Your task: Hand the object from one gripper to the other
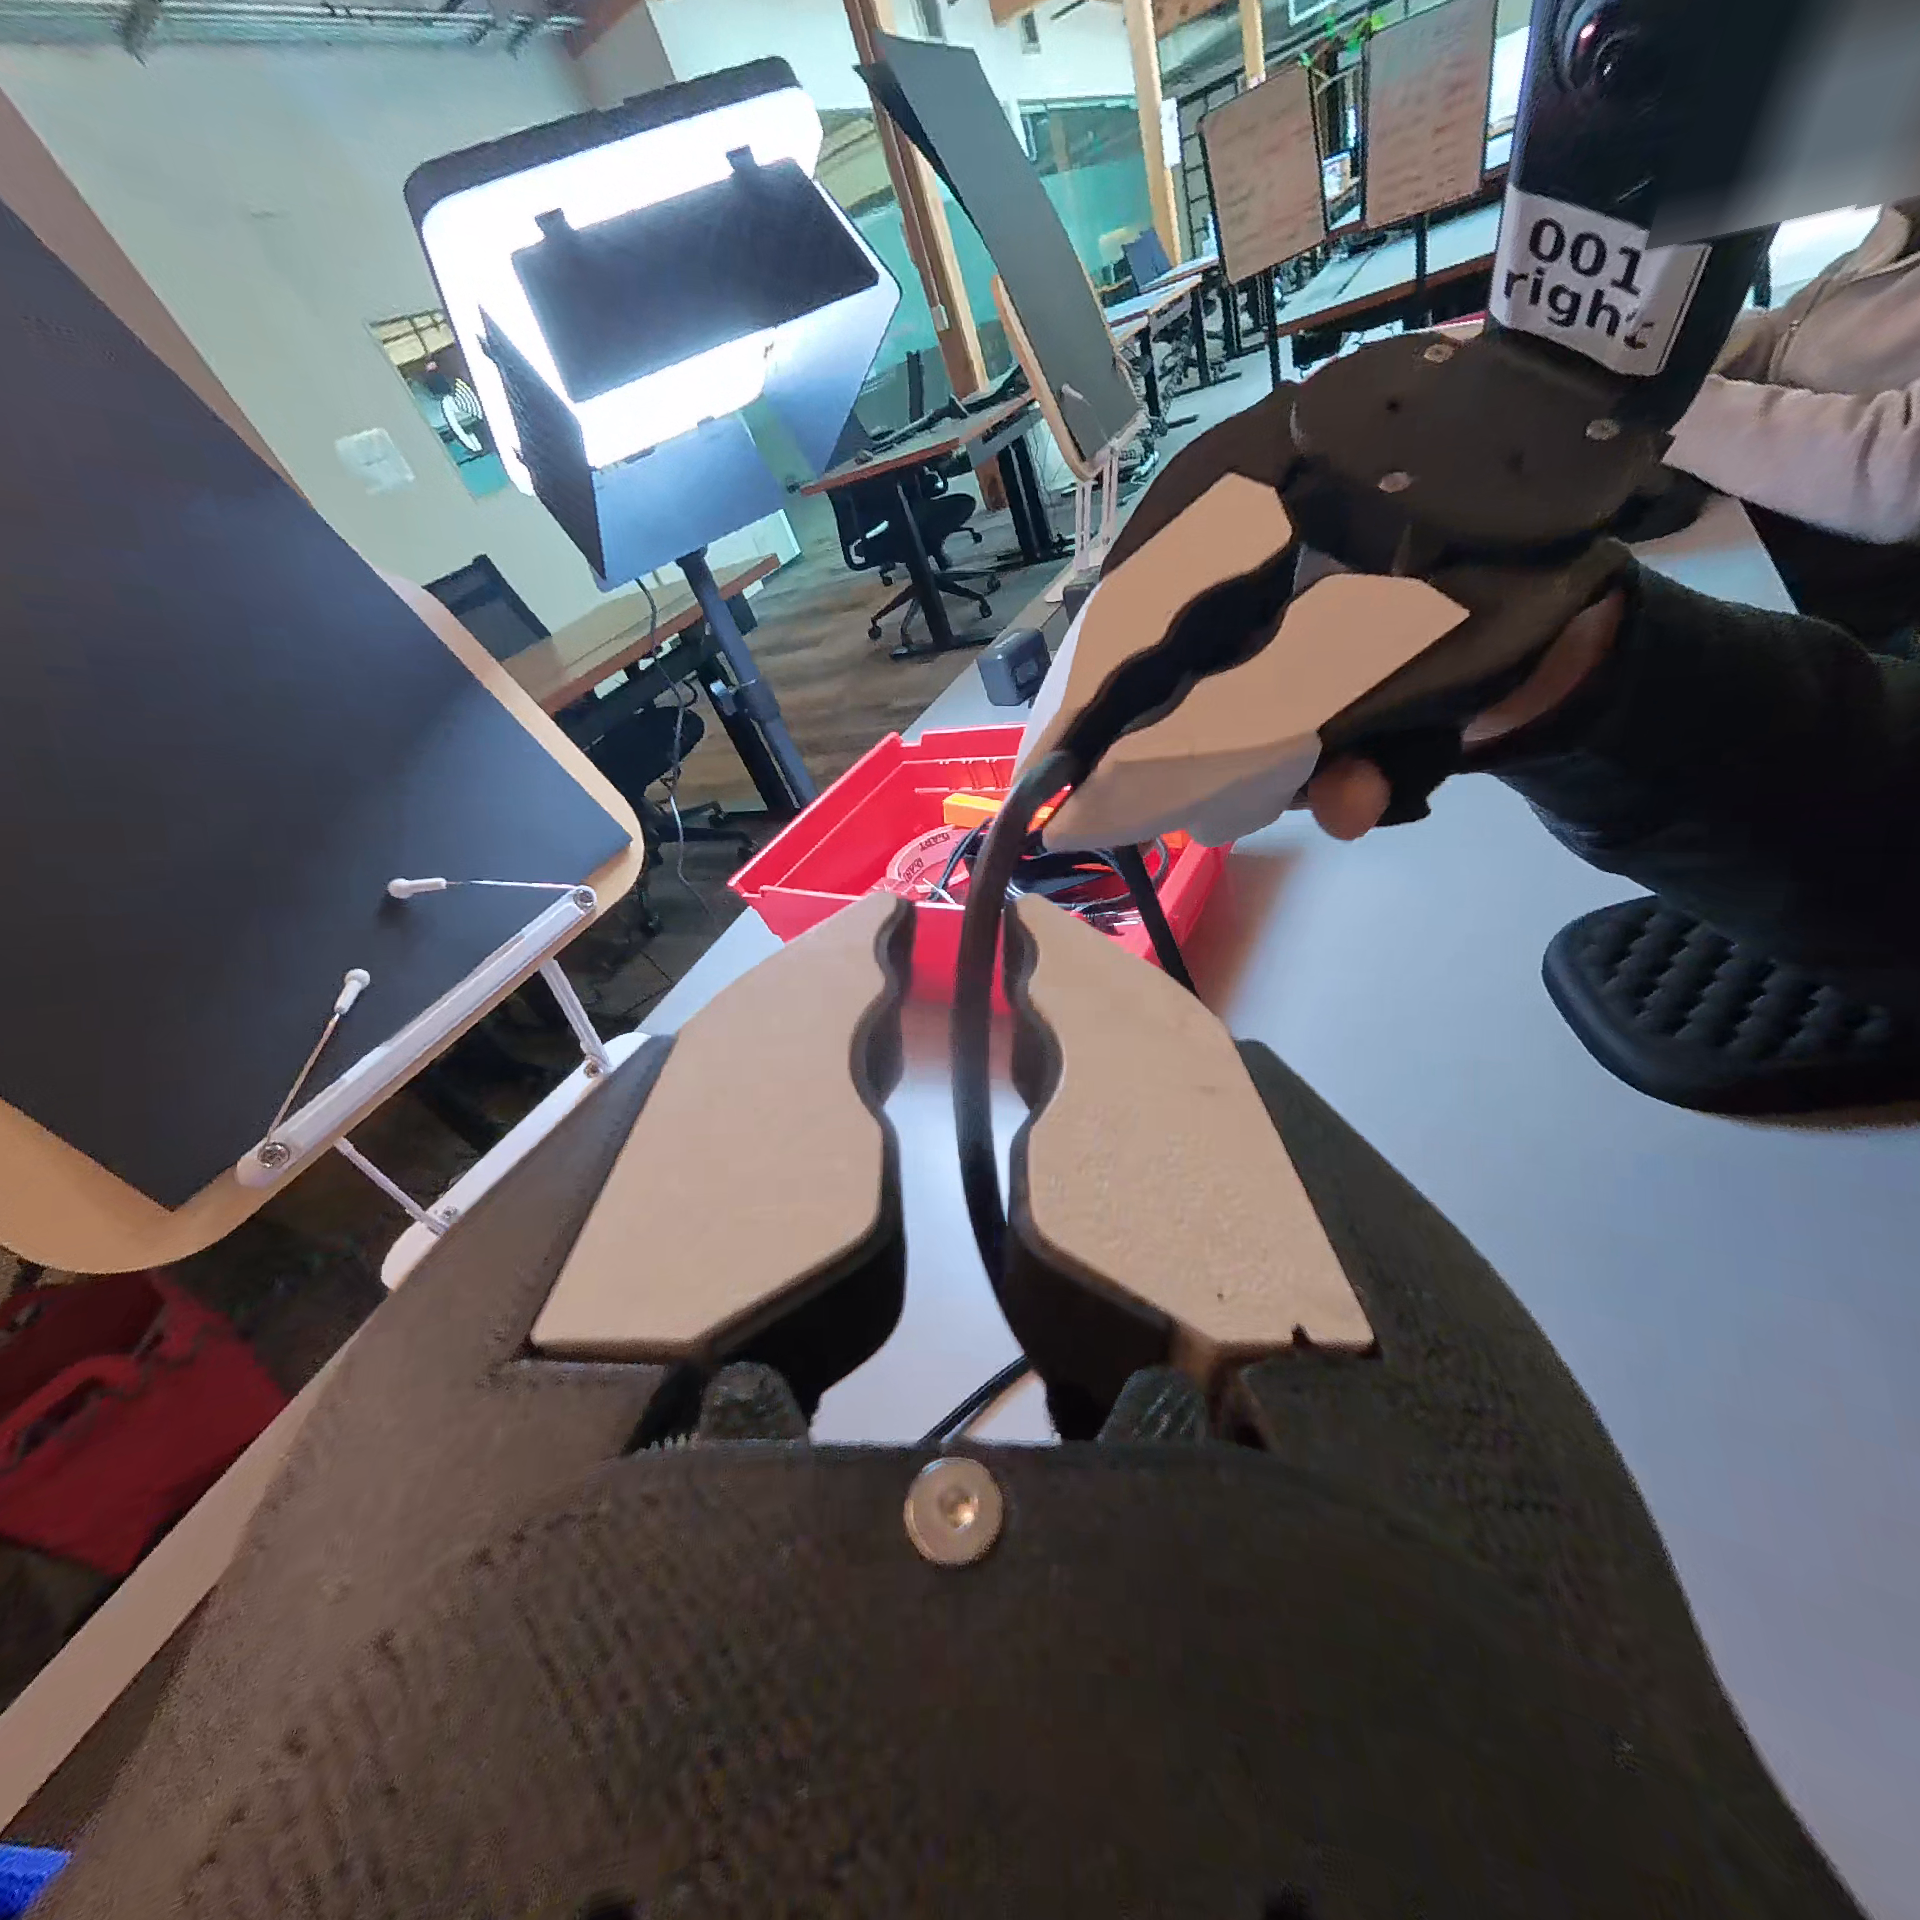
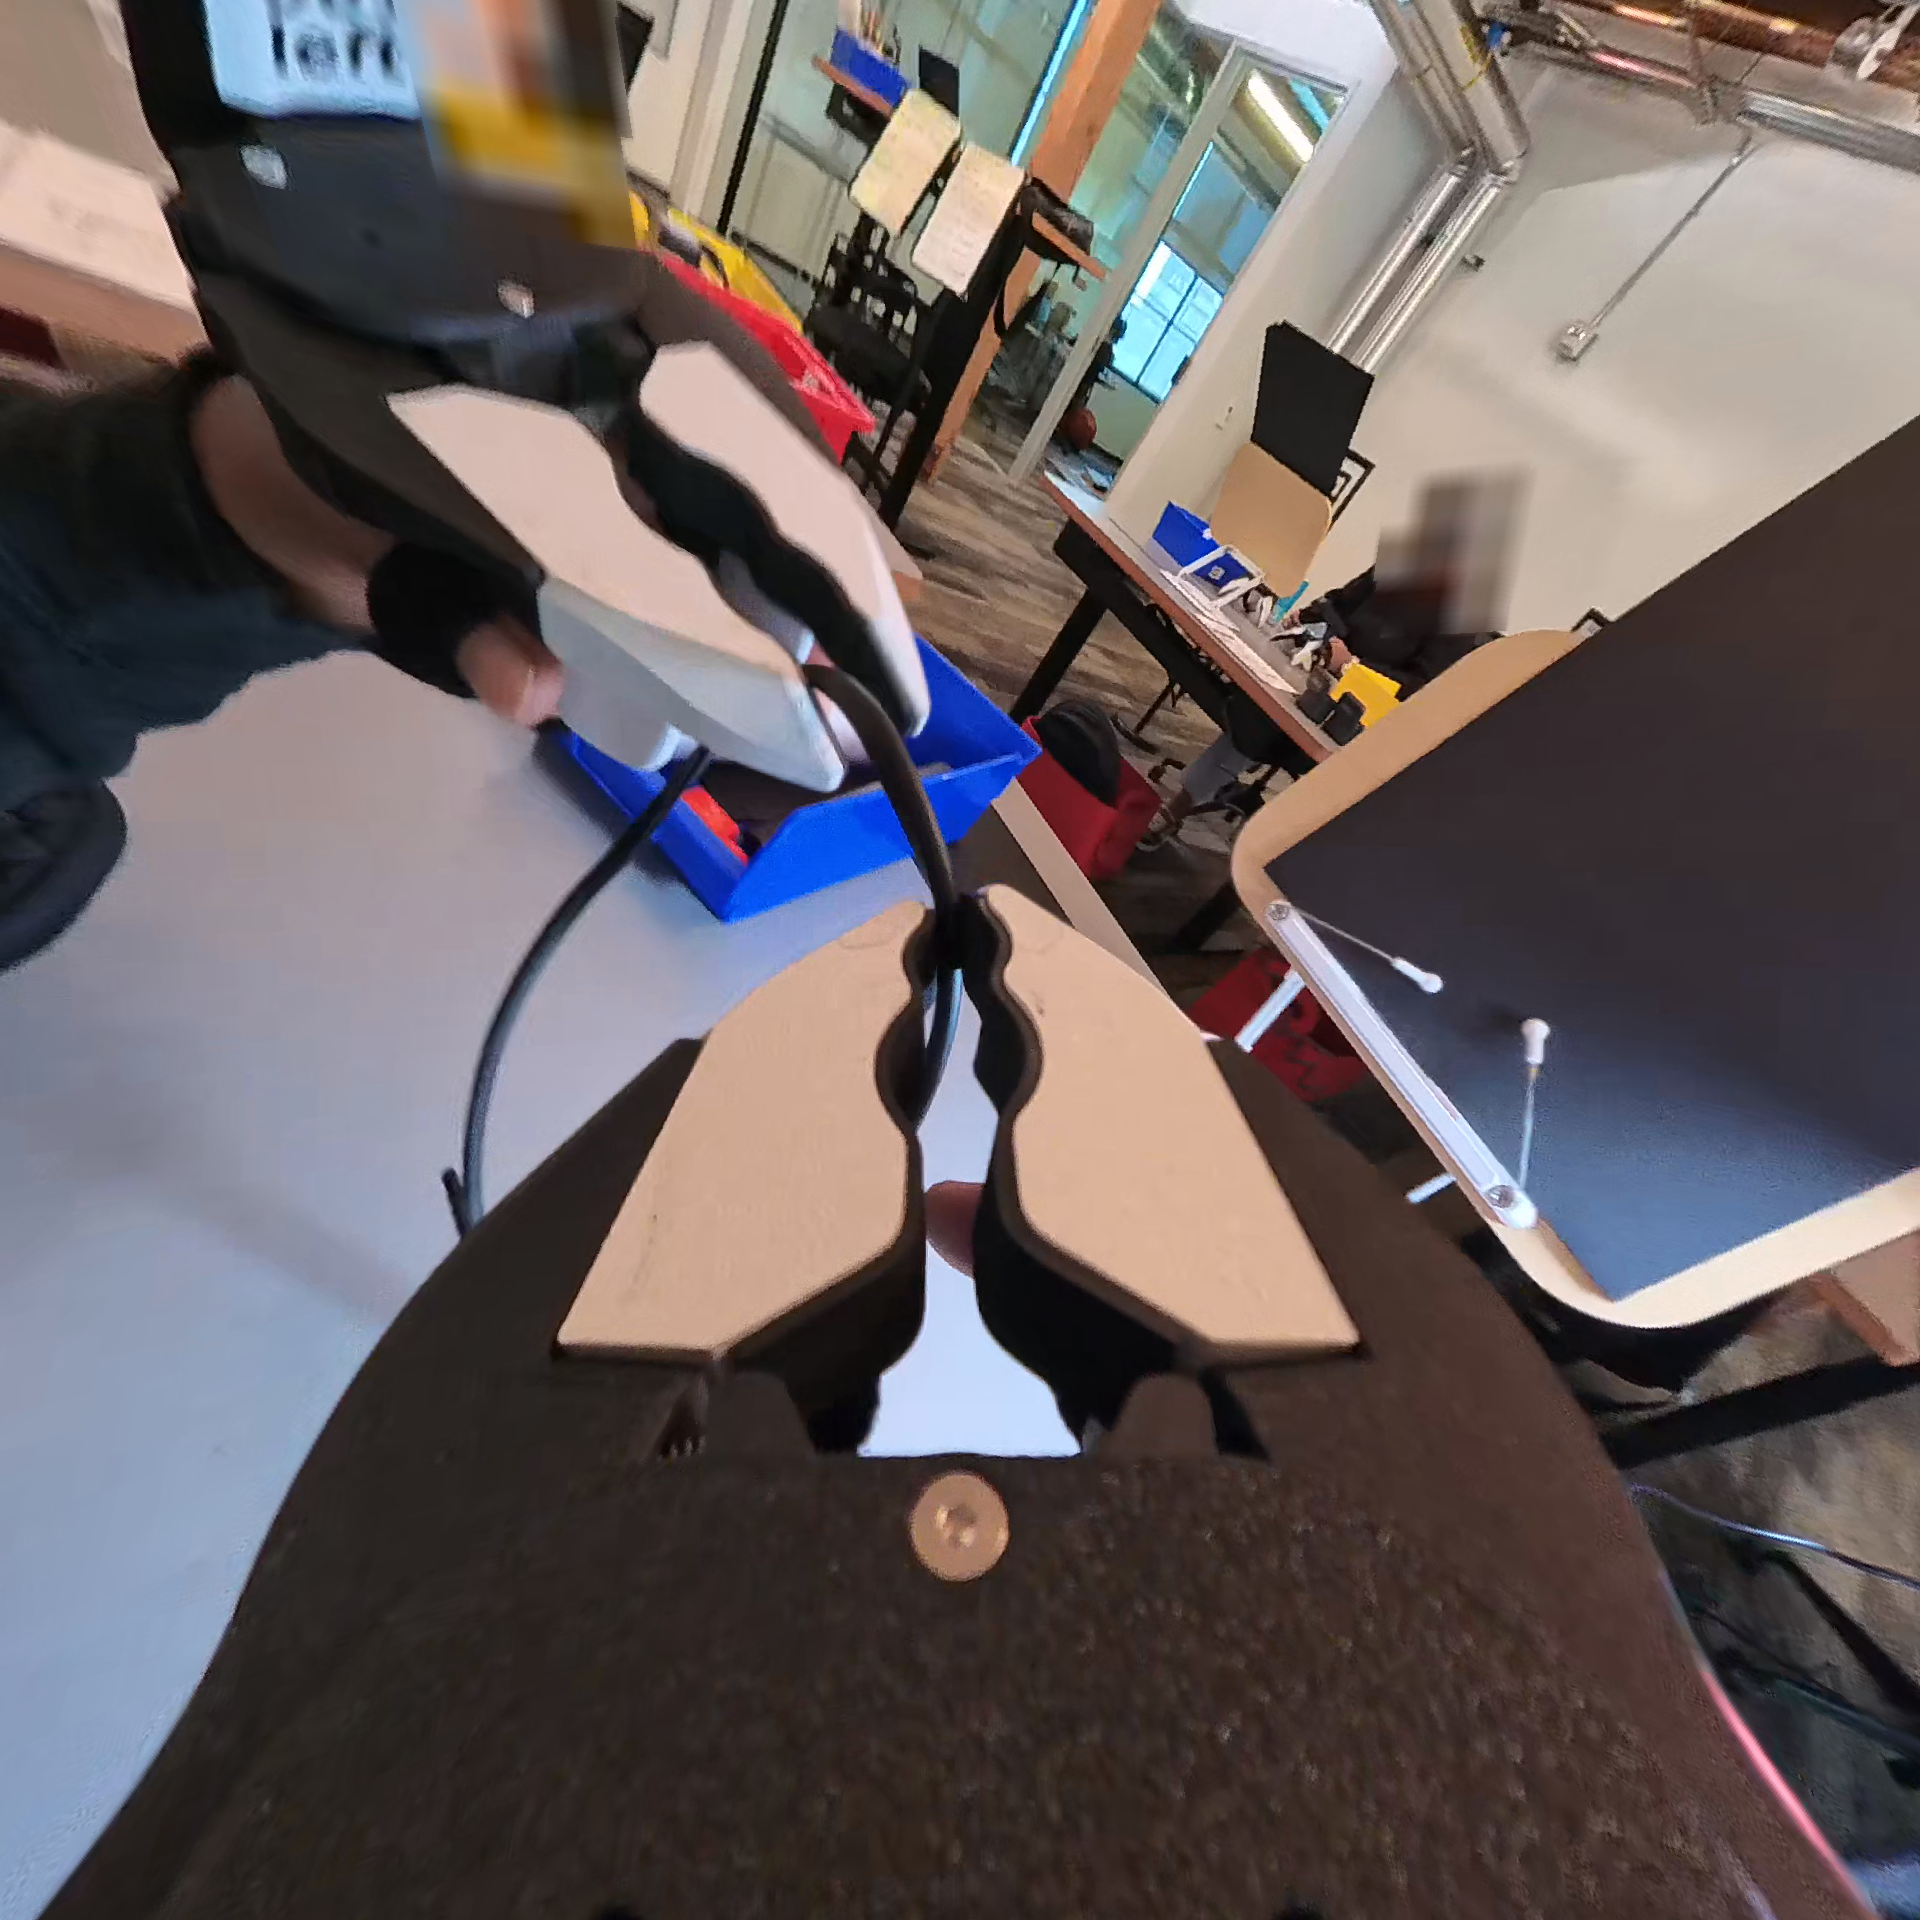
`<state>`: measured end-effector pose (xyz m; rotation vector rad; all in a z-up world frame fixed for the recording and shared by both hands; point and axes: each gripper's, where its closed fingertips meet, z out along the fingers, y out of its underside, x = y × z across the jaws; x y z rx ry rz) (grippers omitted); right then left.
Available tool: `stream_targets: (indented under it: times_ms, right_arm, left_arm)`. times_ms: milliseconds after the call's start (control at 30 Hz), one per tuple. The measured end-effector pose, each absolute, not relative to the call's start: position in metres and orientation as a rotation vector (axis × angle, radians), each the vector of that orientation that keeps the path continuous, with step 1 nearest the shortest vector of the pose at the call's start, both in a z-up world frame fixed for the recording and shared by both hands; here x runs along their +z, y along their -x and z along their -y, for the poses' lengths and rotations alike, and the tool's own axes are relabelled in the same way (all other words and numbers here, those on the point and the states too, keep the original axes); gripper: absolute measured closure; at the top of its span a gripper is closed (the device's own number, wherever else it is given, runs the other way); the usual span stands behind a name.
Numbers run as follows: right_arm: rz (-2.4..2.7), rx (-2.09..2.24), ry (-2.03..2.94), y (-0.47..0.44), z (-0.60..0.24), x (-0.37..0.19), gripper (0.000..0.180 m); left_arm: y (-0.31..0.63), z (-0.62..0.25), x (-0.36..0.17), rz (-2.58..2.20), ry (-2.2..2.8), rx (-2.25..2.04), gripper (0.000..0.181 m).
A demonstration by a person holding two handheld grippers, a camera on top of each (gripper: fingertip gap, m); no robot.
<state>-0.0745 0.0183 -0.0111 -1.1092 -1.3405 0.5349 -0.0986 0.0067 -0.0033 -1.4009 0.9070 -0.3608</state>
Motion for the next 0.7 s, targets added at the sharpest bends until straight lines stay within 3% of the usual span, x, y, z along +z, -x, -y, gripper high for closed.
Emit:
stream_targets:
  times_ms: [133,233,400,533,700]
  right_arm:
    - [1.415,0.443,1.12,0.078,-0.02,-0.028,0.175]
    - [1.435,0.418,1.114,0.082,-0.018,-0.032,0.176]
    - [1.389,0.499,1.087,0.082,-0.012,-0.021,0.175]
    - [1.342,0.535,1.08,0.077,-0.011,-0.01,0.164]
    - [1.344,0.49,1.056,0.074,-0.009,-0.006,0.175]
  left_arm:
    - [0.091,-0.004,-0.011,-0.996,1.412,-0.257,0.161]
    - [0.088,-0.003,-0.022,-1.063,1.432,-0.198,0.172]
    - [0.09,-0.001,-0.016,-1.056,1.404,-0.174,0.174]
    - [0.094,0.004,-0.002,-1.018,1.352,-0.168,0.175]
    - [0.097,0.006,0.002,-1.003,1.35,-0.181,0.174]
